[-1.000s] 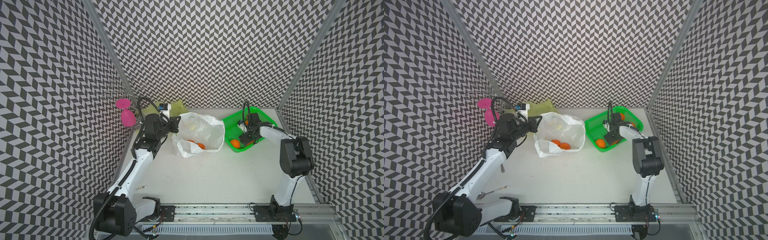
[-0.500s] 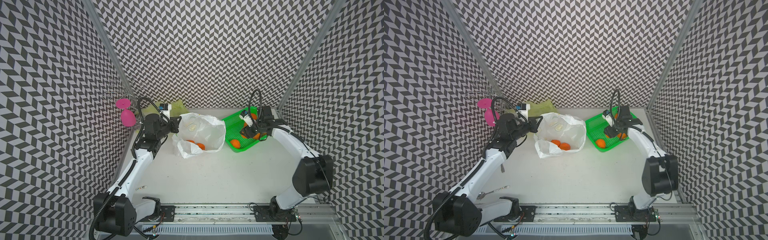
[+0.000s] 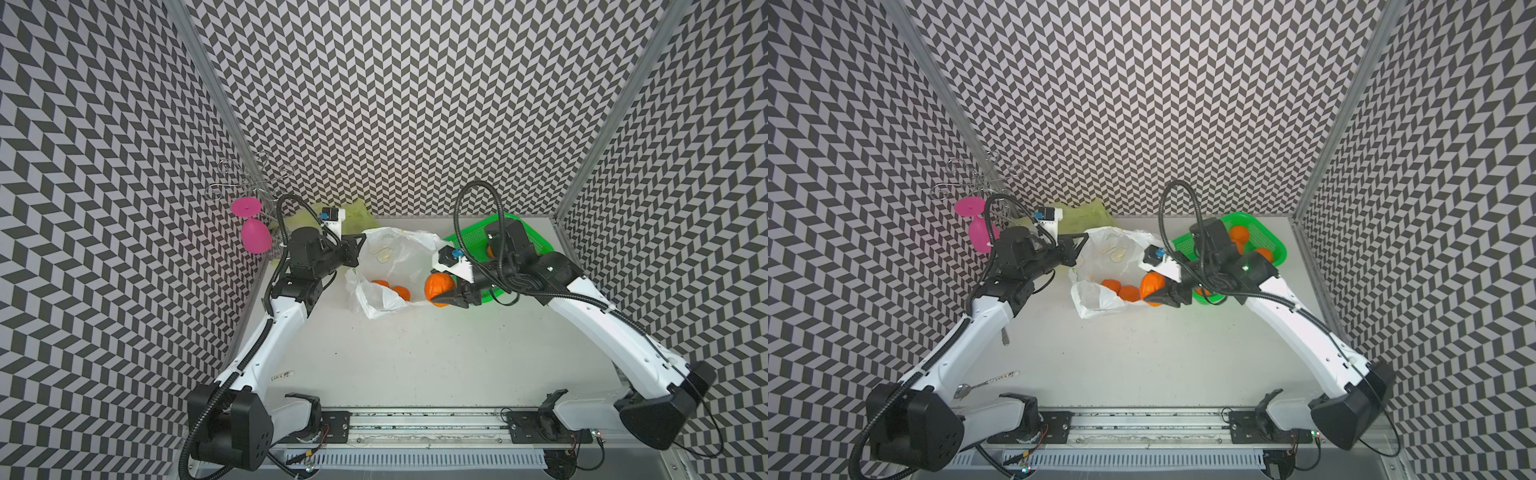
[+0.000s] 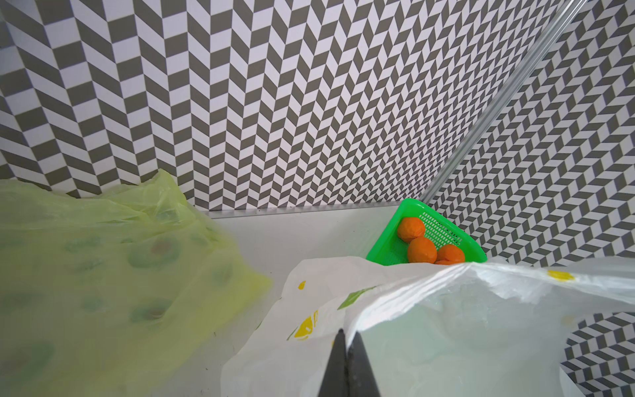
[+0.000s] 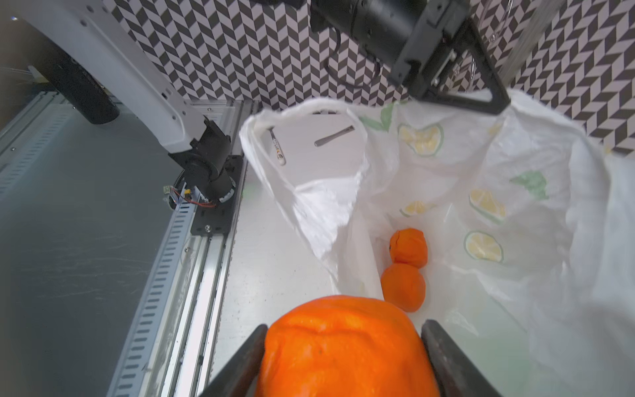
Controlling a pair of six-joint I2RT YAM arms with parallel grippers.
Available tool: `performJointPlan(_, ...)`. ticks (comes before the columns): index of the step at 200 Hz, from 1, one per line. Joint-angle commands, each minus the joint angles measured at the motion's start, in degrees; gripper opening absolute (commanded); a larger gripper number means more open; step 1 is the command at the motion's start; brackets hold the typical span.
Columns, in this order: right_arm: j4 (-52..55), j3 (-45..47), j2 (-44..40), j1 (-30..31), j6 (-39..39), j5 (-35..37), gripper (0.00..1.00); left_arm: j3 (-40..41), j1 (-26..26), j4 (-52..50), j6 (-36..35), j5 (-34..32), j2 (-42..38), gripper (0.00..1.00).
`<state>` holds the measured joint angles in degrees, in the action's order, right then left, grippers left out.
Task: Place the oranges into plastic bags & tie knots
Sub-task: Place the orange in the plastic bag.
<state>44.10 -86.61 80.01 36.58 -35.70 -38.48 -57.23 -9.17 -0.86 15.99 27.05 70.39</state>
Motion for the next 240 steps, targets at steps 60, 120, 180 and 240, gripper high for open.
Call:
performJointPlan(60,-21.0,9.5,15.4,1.5,9.0,33.5,0.63,0.4,0.2,2.1,0.1,2.9,-0.1,0.00)
performJointPlan(120,-12.8,4.1,17.6,1.3,6.0,24.8,0.93,0.0,0.2,1.8,-0.9,2.2,0.7,0.00)
performJointPlan(180,-6.4,8.5,1.4,-2.7,0.2,4.7,0.95,0.2,0.3,1.8,-2.0,0.5,0.2,0.00)
performJointPlan(240,-1.4,19.8,-9.7,-19.7,-6.9,-7.1,0.87,-1.1,0.3,0.3,-2.6,-2.2,-0.1,0.00)
